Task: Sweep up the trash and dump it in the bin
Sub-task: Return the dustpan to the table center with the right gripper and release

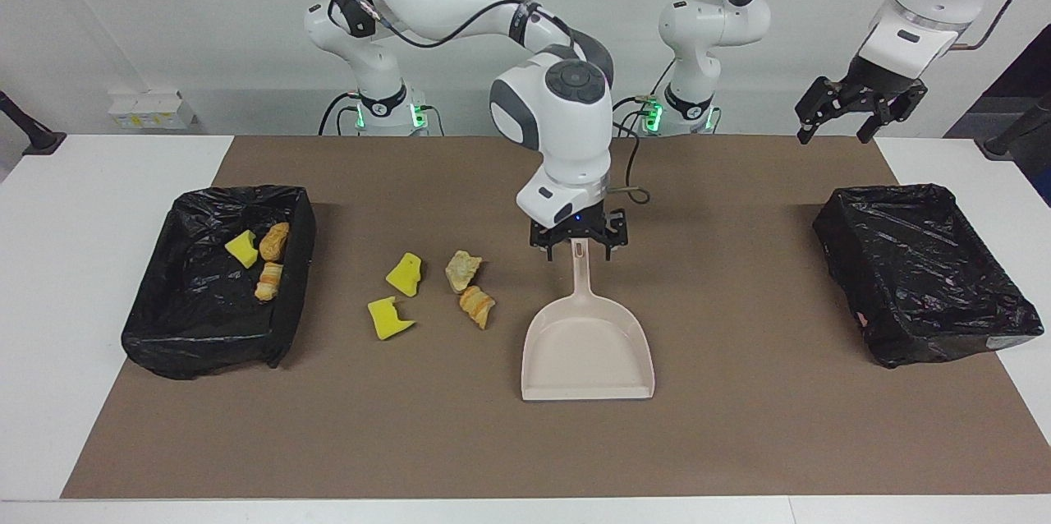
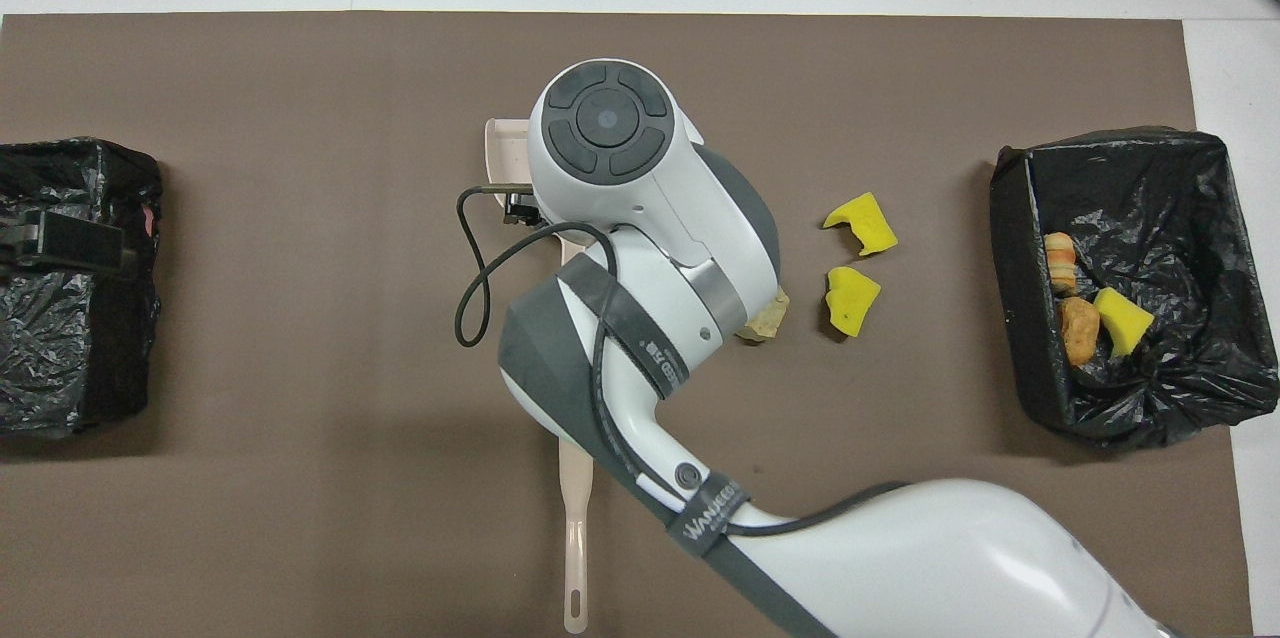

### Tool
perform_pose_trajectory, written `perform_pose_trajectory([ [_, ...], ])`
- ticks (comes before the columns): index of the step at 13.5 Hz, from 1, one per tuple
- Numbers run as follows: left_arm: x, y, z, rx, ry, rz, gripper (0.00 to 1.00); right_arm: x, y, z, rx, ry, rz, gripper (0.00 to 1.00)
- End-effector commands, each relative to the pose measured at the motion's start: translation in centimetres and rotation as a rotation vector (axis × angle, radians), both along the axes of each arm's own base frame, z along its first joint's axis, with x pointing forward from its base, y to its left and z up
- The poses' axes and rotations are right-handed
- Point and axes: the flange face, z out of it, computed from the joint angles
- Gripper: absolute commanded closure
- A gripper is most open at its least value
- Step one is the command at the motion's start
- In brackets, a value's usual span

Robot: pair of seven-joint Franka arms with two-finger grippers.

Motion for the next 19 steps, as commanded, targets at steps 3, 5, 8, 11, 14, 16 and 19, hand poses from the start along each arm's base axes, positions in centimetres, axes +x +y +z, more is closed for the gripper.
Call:
perform_pose_trajectory([
  [3,-0.1,0.0,0.1,0.016,-0.011,-0.003,0.0,-8.9,0.0,0.6,0.026,0.179,-0.013,0.0],
  [5,0.0,0.0,0.2,0.015,-0.016,-0.002,0.0,-14.7,0.6,-0.6,-0.03,0.207,-0.034,0.0],
  [8,0.0,-0.1,0.2,0.015,-0.016,-0.004,0.0,-22.9,-0.6,-4.0,-0.031,0.234,-0.027,0.0],
  [11,0.0,-0.1,0.0,0.016,-0.013,-0.002,0.0,-27.3,0.3,-9.1,-0.073,0.252,-0.031,0.0],
  [14,-0.1,-0.1,0.1,0.014,-0.011,-0.003,0.0,-29.0,0.1,-14.1,-0.071,0.24,-0.021,0.0],
  [16,-0.1,-0.2,0.1,0.016,-0.01,-0.004,0.0,-29.5,0.3,-14.2,-0.075,0.241,-0.013,0.0],
  [19,-0.1,-0.2,-0.1,0.016,-0.006,-0.004,0.0,-29.8,0.2,-14.2,-0.076,0.24,-0.01,0.1],
])
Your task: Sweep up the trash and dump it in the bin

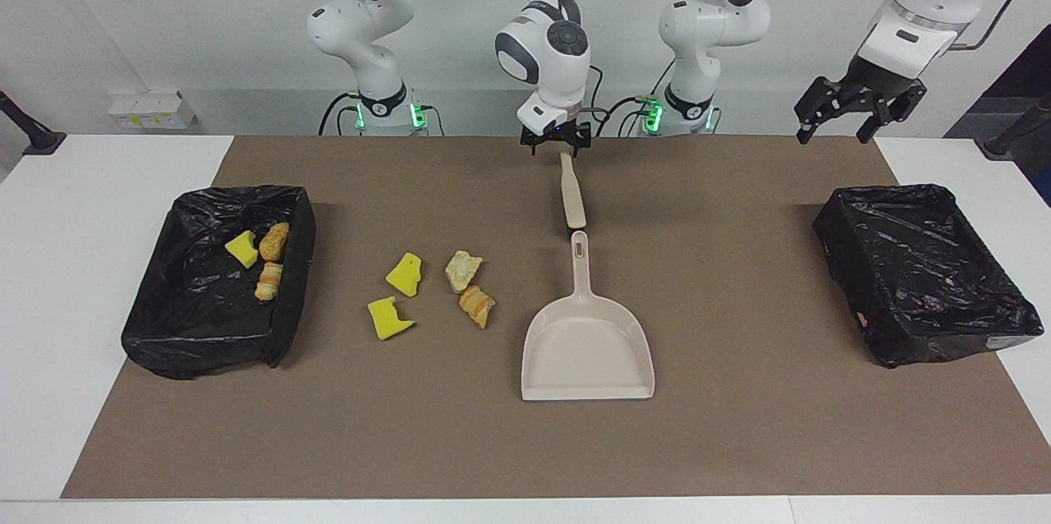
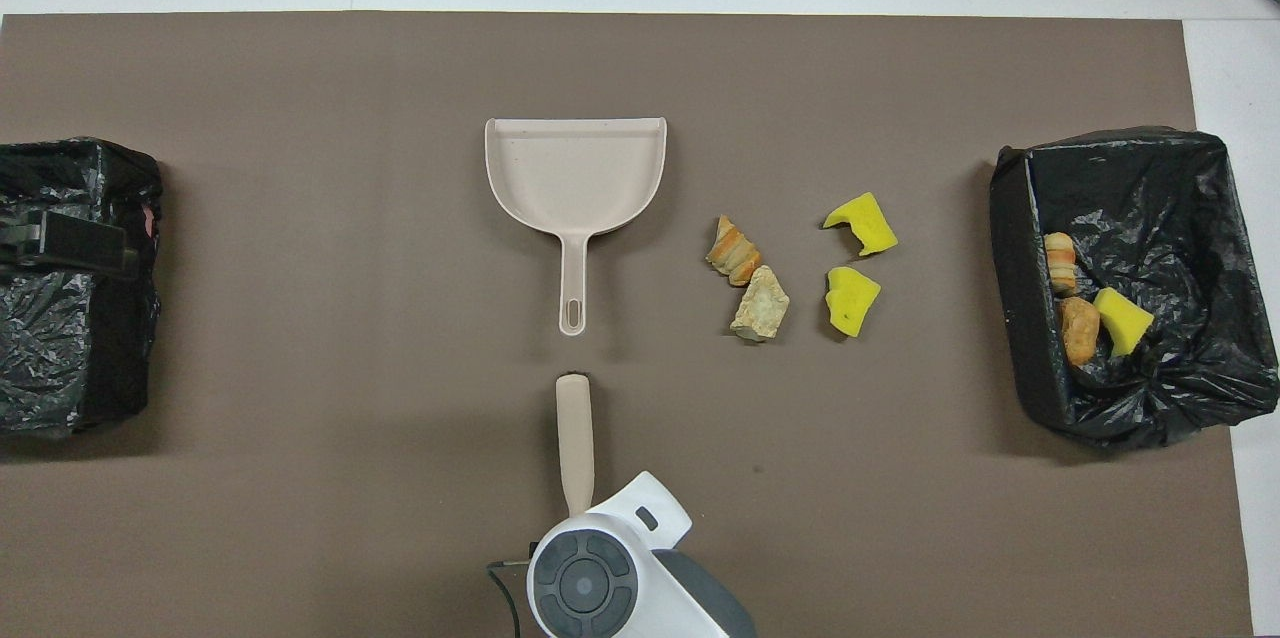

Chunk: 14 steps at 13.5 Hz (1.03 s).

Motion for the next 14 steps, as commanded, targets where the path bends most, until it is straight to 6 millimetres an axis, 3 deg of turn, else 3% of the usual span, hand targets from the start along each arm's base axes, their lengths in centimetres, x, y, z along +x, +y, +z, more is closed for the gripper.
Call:
perform_pose_trajectory([
  [1,-0.2,0.0,-0.1,0.016,-0.004,-0.002,0.0,-0.4,-0.2,0.5,0.019,-0.008,-0.026,0.15],
  [6,-0.2,0.0,-0.1,0.016,-0.004,-0.002,0.0,-1.8,1.1,0.8,0.061,0.013,-0.028,0.24],
  [8,-0.2,-0.1,-0.1,0.015,-0.002,-0.002,0.0,-1.9,1.3,0.9,0.071,0.014,-0.022,0.35],
  [10,-0.2,0.0,-0.1,0.016,-0.004,-0.002,0.0,-1.8,1.4,1.0,0.075,0.011,-0.021,0.61],
  [12,-0.2,0.0,0.0,0.016,-0.004,-0.003,0.0,-1.9,1.5,1.1,0.076,0.01,-0.015,0.96],
  [14,-0.2,0.0,-0.1,0.016,-0.002,-0.003,0.0,-1.9,1.9,1.3,0.081,0.009,-0.021,1.0],
])
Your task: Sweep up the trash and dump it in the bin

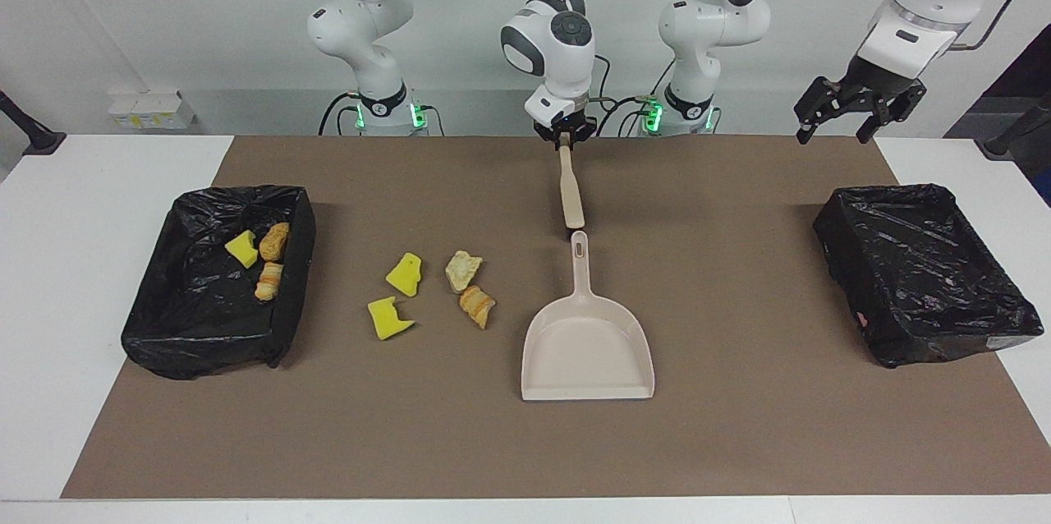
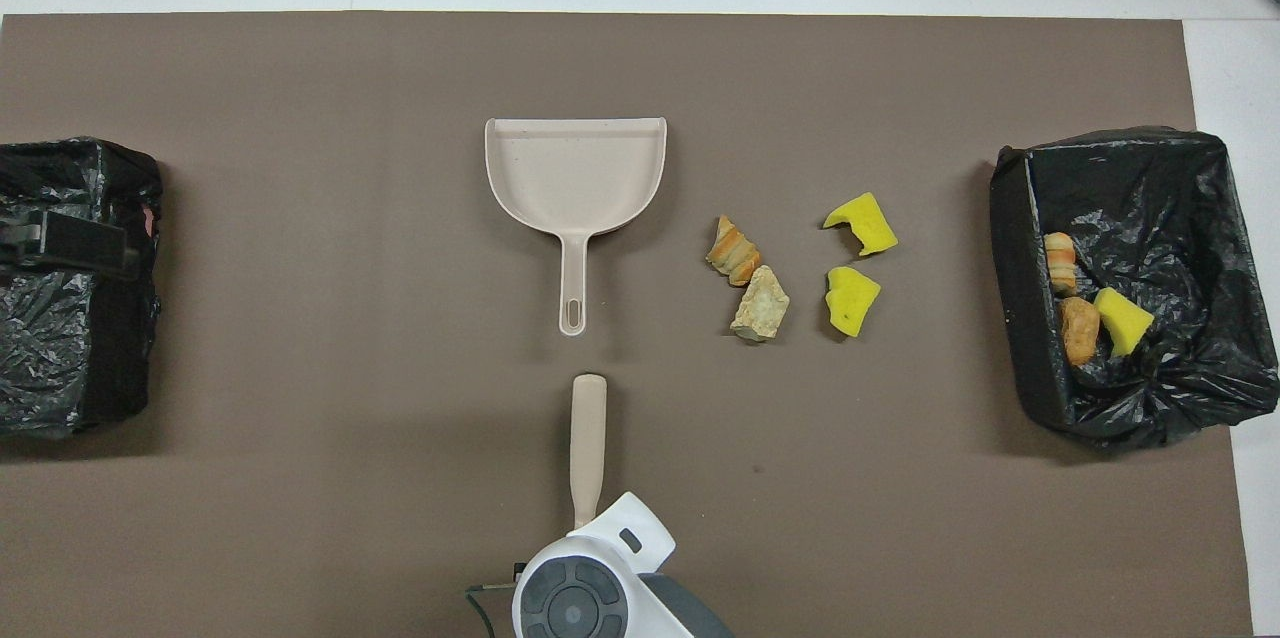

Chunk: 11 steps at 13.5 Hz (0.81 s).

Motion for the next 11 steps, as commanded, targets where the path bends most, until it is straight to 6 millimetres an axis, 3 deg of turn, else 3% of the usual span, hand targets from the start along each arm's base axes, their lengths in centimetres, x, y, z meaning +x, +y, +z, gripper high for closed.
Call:
perform_pose_trajectory([
  [1,-0.2,0.0,-0.1,0.016,-0.004,-0.003,0.0,-0.1,0.5,0.8,0.035,-0.004,-0.025,1.0],
  [6,0.0,-0.1,0.0,0.014,-0.018,-0.003,0.0,2.3,-0.8,4.8,0.074,-0.047,-0.089,1.0],
  [9,0.3,-0.3,0.1,0.002,-0.037,-0.007,0.0,3.7,-4.2,8.0,0.039,-0.053,-0.131,1.0],
  [11,0.4,0.0,-0.6,0.003,-0.027,-0.012,0.0,5.3,-7.6,9.8,0.009,-0.055,-0.182,1.0],
])
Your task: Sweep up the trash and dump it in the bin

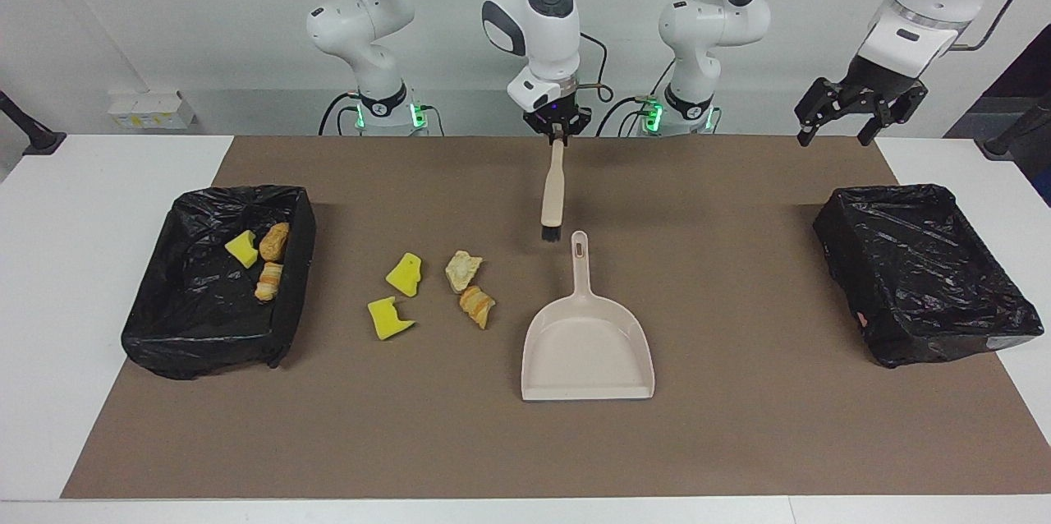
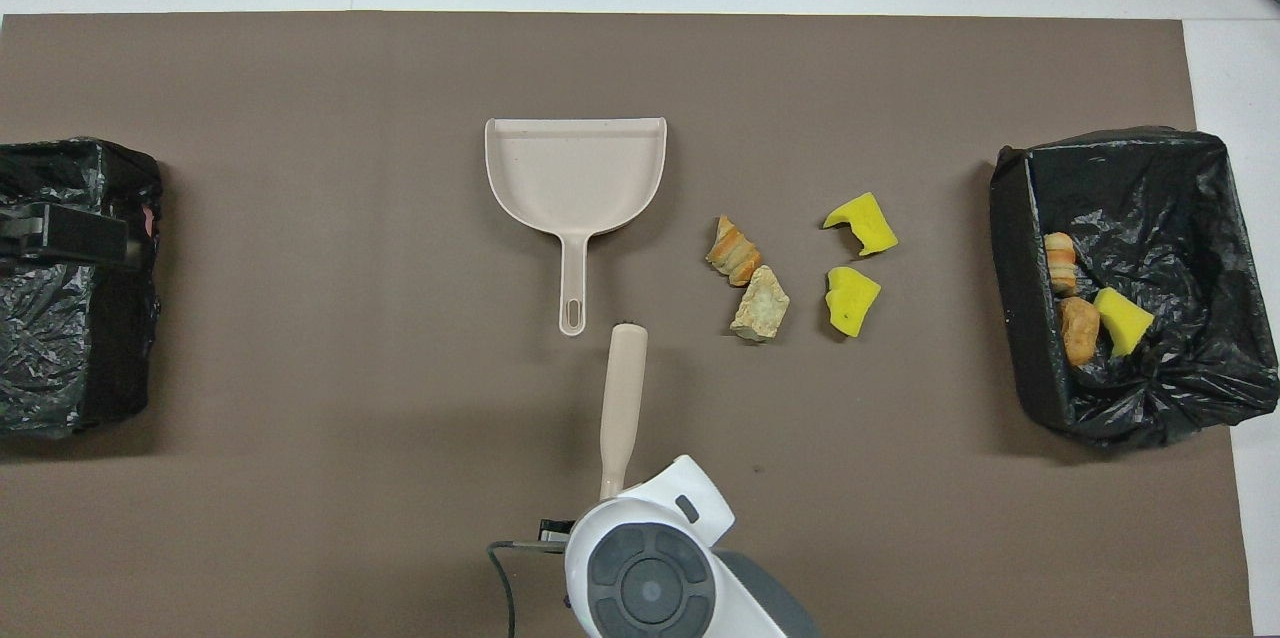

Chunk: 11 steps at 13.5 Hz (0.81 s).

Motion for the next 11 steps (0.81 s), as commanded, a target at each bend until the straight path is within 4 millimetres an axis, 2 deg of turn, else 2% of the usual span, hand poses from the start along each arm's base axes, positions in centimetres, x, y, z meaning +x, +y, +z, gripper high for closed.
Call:
perform_pose_trajectory([
  [1,0.2,0.5,-0.5,0.003,-0.017,-0.002,0.0,1.0,-4.2,2.2,-0.048,-0.032,-0.066,1.0],
  [2,0.2,0.3,-0.5,0.003,-0.014,-0.002,0.0,1.6,-5.4,2.2,-0.086,-0.033,-0.074,1.0],
  [5,-0.4,-0.7,-0.7,0.006,0.017,-0.024,0.0,5.7,-10.8,1.2,-0.174,-0.036,-0.14,1.0],
  [6,-0.4,-0.7,-0.7,0.006,0.018,-0.024,0.0,6.6,-12.1,0.8,-0.194,-0.038,-0.137,1.0],
  [8,-0.8,-0.6,-1.1,0.008,0.056,-0.026,0.0,8.6,-16.3,0.1,-0.273,-0.028,-0.102,1.0],
  [11,-1.8,-0.2,-1.0,0.011,0.101,-0.025,0.0,11.2,-20.9,-1.3,-0.303,-0.014,-0.062,1.0],
])
